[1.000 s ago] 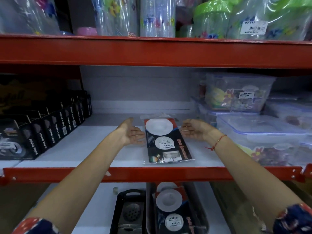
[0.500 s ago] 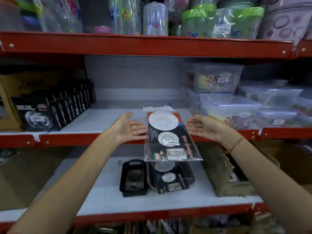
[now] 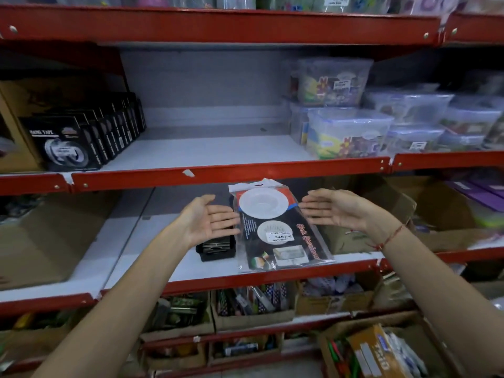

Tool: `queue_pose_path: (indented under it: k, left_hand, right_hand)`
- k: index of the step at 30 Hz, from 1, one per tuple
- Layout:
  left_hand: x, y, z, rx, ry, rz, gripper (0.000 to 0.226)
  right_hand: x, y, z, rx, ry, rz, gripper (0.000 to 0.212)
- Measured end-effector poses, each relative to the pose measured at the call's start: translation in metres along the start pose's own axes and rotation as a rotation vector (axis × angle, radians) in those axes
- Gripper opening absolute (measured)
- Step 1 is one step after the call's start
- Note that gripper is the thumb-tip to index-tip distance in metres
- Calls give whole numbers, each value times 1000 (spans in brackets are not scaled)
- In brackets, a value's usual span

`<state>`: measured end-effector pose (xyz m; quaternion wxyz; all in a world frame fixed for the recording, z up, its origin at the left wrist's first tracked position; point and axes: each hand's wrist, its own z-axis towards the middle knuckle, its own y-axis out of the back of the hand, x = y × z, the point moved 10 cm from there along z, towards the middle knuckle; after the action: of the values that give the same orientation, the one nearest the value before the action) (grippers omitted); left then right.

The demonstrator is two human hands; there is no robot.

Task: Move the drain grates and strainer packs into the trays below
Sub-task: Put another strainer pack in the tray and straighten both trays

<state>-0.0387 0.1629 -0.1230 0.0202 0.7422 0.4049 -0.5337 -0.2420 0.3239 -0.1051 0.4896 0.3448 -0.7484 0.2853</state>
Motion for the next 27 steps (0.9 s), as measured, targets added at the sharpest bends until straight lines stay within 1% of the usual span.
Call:
queue_pose_path:
  k: [4,8,12,15,18,20,22,27]
  left_hand:
    - [6,8,17,-51,13,-3,56]
    - [11,14,48,-103,43,3,56]
    - [10,14,93,-140,63,36,56]
    - [13,14,130,-161,91,58,57]
    - [18,19,164,-197,118,83,58]
    - [20,22,191,-221,132,85,59]
    - [25,25,212,-242,145,83,60]
    - [41,35,243,-260,196,57,48]
  right_hand:
    - [-12,-1,18,-25,-34,1,39]
    - [-23,7,54,-77,-59,15,40]
    - [-34,21,100,-172,-79,-14,34]
    - [-42,30,137,-214,-79,-19,25]
    - [-54,36,170,-240,-105,-35,26]
    - [-62,41,197,-234,-130,-32,15]
    - [-69,47,217,-247,-150,-41,9]
    - [-85,61,243,-309,-178,-105,13]
